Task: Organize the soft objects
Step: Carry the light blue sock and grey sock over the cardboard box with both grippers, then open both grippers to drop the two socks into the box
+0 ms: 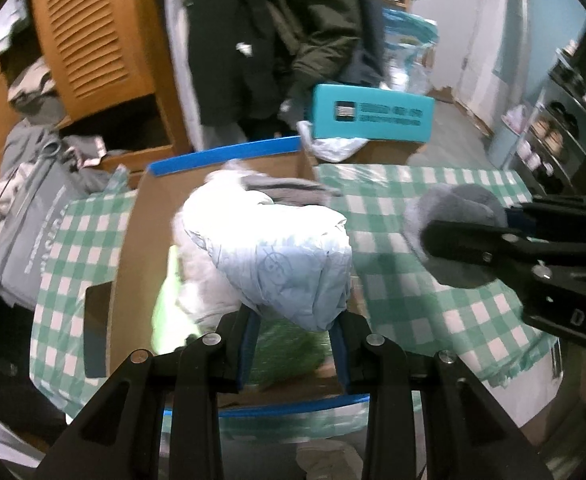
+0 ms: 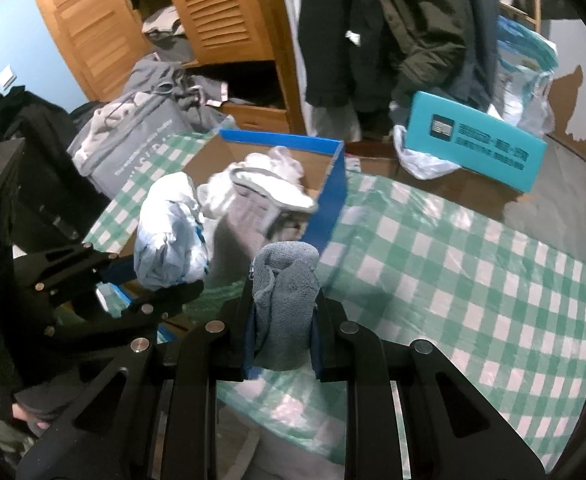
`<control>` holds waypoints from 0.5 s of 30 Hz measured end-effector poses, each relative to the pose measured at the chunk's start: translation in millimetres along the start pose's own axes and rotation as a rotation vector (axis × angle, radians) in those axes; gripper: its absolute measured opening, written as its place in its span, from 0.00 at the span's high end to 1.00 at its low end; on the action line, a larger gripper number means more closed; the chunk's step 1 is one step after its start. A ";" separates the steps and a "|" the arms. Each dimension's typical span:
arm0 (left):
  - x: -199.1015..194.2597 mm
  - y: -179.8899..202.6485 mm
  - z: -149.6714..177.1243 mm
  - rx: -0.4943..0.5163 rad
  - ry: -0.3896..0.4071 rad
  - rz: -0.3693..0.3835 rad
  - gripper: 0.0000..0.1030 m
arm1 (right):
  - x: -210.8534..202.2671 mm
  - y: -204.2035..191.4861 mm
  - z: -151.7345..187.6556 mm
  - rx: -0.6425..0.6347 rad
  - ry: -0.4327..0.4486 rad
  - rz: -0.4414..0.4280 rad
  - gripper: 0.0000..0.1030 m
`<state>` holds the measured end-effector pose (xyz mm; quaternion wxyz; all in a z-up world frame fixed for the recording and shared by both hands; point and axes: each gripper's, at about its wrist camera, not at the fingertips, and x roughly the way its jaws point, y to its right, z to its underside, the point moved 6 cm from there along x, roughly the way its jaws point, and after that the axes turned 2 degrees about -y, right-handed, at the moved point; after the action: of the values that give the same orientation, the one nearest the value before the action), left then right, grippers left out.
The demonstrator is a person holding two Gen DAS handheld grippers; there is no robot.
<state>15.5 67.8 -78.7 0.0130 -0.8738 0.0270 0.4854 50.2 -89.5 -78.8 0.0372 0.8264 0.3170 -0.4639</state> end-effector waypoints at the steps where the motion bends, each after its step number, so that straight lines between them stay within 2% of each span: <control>1: 0.5 -7.2 0.2 -0.013 -0.002 -0.005 0.68 | 2.1 -3.7 -1.8 -0.005 -0.002 -0.003 0.81; 8: 12.8 -58.9 7.4 -0.123 -0.040 -0.022 0.68 | 23.1 -28.5 -5.5 -0.033 -0.041 -0.030 0.81; 15: 35.6 -83.2 19.0 -0.176 -0.099 -0.039 0.68 | 46.9 -49.0 -2.0 -0.057 -0.095 -0.046 0.81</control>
<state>23.2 150.6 -119.3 -0.0530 -0.8468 -0.0335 0.5282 41.6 -26.8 -103.3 0.0651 0.7946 0.3470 -0.4939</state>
